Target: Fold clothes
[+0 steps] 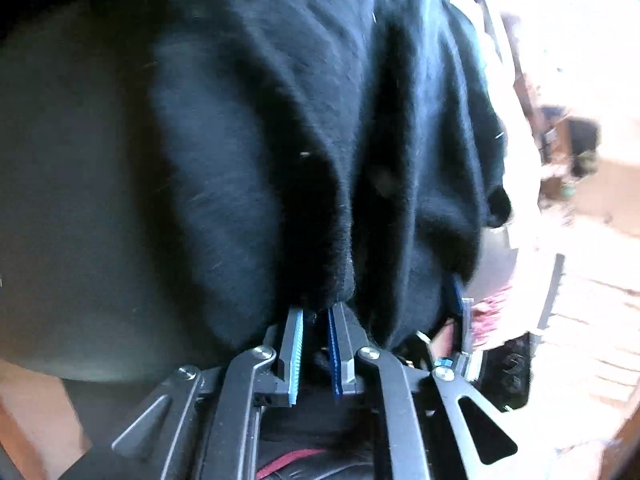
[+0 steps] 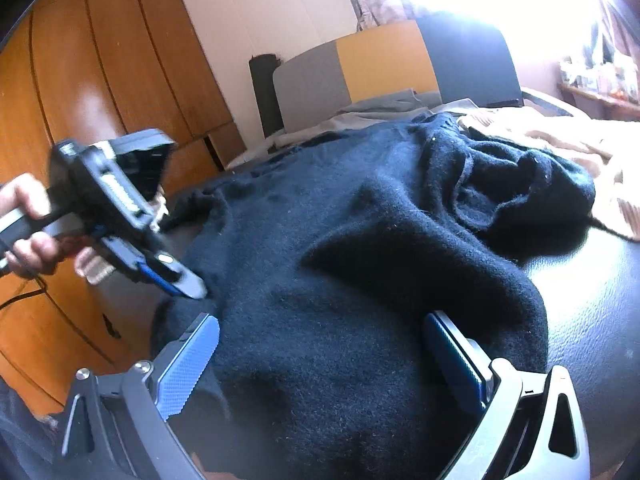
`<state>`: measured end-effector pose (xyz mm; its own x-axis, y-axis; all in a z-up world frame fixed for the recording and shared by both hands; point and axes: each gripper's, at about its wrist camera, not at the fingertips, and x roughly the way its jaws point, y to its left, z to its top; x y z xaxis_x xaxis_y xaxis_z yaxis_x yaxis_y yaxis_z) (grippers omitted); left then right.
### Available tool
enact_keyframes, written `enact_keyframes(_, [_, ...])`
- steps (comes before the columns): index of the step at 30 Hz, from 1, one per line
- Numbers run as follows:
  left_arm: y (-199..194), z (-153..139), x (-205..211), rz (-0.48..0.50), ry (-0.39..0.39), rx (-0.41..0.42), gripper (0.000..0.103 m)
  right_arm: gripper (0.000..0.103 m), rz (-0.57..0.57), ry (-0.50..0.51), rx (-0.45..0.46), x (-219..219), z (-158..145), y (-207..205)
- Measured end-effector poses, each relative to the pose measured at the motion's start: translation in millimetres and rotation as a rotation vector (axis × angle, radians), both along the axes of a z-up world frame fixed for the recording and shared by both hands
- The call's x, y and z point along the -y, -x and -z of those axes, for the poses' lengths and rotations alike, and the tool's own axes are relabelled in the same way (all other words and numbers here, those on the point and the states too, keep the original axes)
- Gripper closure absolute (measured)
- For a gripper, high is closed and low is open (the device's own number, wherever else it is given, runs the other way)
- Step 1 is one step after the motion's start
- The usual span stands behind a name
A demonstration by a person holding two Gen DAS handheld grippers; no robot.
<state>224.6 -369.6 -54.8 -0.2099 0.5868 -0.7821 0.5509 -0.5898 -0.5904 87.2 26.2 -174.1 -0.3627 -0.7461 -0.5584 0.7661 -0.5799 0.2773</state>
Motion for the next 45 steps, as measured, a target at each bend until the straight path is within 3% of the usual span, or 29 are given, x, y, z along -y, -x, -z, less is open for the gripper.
enact_keyframes(2, [-30,-7,24,-0.081,-0.055,-0.076,0.094,0.000,0.007,-0.044,-0.030,6,0,-4])
enact_keyframes(7, [-101,-8,53,-0.211,-0.049,-0.208,0.094,0.000,0.030,-0.127,-0.079,19,2,-8])
enact_keyframes(13, [-149,47,52,-0.334,-0.002,-0.204,0.095,0.000,0.036,-0.238,-0.140,34,3,-8])
enact_keyframes(14, [-158,53,53,-0.341,0.003,-0.197,0.103,0.000,0.025,-0.253,-0.137,35,3,-5])
enact_keyframes(16, [-161,70,51,-0.340,0.060,-0.151,0.103,0.000,0.005,-0.279,-0.124,36,1,2])
enact_keyframes(21, [-179,43,82,-0.376,0.119,-0.228,0.093,0.000,-0.016,-0.325,-0.098,36,-2,10])
enact_keyframes(23, [-163,28,83,-0.382,0.155,-0.304,0.088,0.000,-0.008,-0.347,-0.049,39,-7,13])
enact_keyframes(25, [-132,20,74,-0.374,0.156,-0.385,0.086,0.000,-0.024,-0.308,-0.017,42,-18,16])
enact_keyframes(28, [-63,17,33,-0.317,0.144,-0.457,0.086,0.000,-0.045,-0.257,-0.067,56,-42,18])
enact_keyframes(31, [-16,33,13,-0.234,0.160,-0.457,0.086,0.000,-0.035,-0.231,-0.036,70,-53,34])
enact_keyframes(34, [22,56,-13,-0.144,0.237,-0.372,0.086,0.000,-0.023,-0.224,0.067,81,-44,57])
enact_keyframes(37, [14,66,-7,-0.111,0.276,-0.370,0.092,0.000,-0.019,-0.290,0.177,95,-20,63])
enact_keyframes(40, [-11,70,13,-0.125,0.285,-0.344,0.102,0.000,-0.004,-0.338,0.068,104,-12,44])
enact_keyframes(43, [-41,72,37,-0.191,0.235,-0.321,0.102,0.000,0.020,-0.406,-0.028,117,-5,28])
enact_keyframes(45, [-58,66,43,-0.196,0.285,-0.303,0.102,0.000,-0.007,-0.404,-0.046,124,-5,21])
